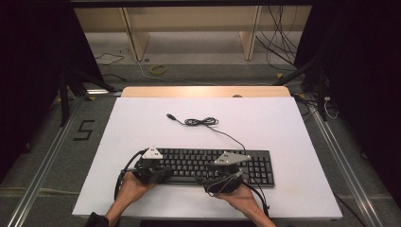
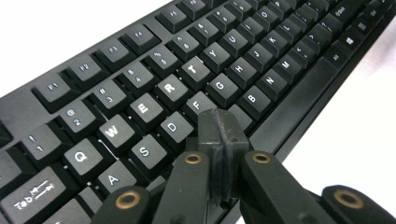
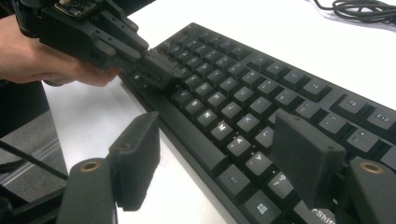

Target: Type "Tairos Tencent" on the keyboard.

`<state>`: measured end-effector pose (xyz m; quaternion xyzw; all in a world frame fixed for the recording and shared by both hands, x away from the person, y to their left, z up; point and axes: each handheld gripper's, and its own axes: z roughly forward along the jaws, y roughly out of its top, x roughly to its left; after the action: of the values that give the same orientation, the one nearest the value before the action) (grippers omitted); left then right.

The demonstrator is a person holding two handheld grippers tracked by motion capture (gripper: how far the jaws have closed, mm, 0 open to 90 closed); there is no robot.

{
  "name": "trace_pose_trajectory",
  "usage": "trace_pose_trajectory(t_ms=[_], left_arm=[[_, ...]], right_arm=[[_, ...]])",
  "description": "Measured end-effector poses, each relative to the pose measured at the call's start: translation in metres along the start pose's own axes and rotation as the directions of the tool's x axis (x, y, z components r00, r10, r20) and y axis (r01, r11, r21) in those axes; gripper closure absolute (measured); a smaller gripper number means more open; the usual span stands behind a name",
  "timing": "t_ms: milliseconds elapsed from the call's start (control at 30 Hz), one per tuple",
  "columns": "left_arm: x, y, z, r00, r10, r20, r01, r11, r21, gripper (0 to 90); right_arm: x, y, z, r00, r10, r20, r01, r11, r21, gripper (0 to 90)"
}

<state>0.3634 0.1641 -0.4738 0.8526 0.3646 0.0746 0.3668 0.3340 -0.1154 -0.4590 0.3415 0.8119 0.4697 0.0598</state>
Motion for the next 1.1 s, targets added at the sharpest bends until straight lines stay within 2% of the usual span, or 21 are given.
trace_pose_trajectory(t_ms=[133,200,367,500,633,733,867,1100], left_arm=[[0.003,0.001,-0.006,0.9999,-0.016,0.005,0.016,0.999,-0.043,87.5],[0.005,0.001,-0.009,0.9993,-0.037,0.009,0.037,0.9971,-0.067,84.9],[0.007,0.002,-0.014,0.9985,-0.053,0.013,0.054,0.992,-0.114,79.7],[0.01,0.002,-0.017,0.9979,-0.063,0.015,0.064,0.9889,-0.134,76.0],[0.01,0.002,-0.018,0.9972,-0.073,0.017,0.074,0.9864,-0.146,71.8],[0.012,0.003,-0.019,0.9965,-0.084,0.008,0.084,0.9856,-0.147,65.2],[0.015,0.003,-0.021,0.9941,-0.108,0.0,0.107,0.9833,-0.147,56.4],[0.019,0.005,-0.023,0.9896,-0.144,-0.001,0.142,0.9768,-0.161,46.2]], right_arm=[[0.0,0.0,0.0,1.0,0.004,-0.003,-0.004,1.0,-0.003,33.6],[-0.001,0.0,0.0,1.0,0.003,-0.002,-0.003,1.0,-0.002,33.6],[0.0,0.0,0.0,1.0,0.003,-0.003,-0.003,1.0,-0.003,33.5],[0.0,0.0,0.0,1.0,0.003,-0.003,-0.003,1.0,-0.003,33.6],[0.001,0.0,0.001,1.0,0.002,-0.005,-0.002,1.0,0.0,33.5],[0.001,0.0,0.001,1.0,0.002,-0.006,-0.002,1.0,0.002,33.5],[0.002,0.0,0.001,1.0,0.001,-0.008,-0.001,1.0,-0.001,33.4],[0.002,0.0,0.001,0.9999,0.001,-0.011,-0.001,1.0,-0.001,33.3]])
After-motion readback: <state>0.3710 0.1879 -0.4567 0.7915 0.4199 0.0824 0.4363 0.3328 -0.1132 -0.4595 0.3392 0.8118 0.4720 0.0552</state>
